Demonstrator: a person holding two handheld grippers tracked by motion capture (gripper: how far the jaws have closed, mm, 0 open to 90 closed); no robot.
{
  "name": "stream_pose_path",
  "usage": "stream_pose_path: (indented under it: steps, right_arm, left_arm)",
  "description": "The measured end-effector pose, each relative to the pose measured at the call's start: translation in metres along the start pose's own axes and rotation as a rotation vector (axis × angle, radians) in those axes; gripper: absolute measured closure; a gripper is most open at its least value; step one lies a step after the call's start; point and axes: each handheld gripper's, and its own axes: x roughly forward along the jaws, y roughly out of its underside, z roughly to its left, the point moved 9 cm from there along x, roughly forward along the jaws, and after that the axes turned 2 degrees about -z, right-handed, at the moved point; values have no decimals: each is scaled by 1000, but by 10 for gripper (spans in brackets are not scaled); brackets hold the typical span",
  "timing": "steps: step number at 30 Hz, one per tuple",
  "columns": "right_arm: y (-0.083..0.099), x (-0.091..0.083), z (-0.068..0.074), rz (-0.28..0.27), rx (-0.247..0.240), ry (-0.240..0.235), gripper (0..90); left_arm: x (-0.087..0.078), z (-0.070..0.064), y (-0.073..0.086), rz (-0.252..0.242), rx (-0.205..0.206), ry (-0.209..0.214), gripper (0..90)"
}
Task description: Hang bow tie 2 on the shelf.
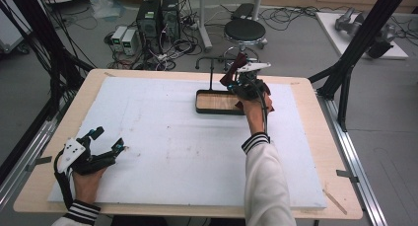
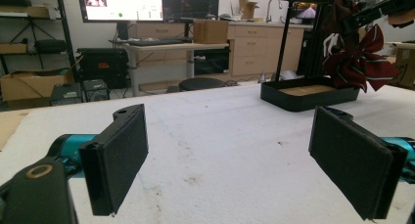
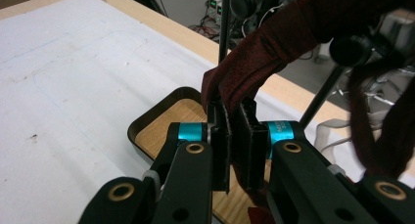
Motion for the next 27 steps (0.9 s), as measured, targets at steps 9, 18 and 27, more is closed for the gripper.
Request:
stream_pose_path:
  steps: [9, 18, 27]
  right_arm:
    - [10, 14, 2, 54, 19, -33, 853]
    - [23, 19, 2, 126, 64, -74, 853]
    - [28, 19, 2, 163, 69, -77, 850]
  left_arm:
    - [0, 0, 0, -1, 0, 0, 150]
    - [0, 0, 0, 0, 1, 0, 150]
    - [0, 0, 0, 0, 1, 0, 150]
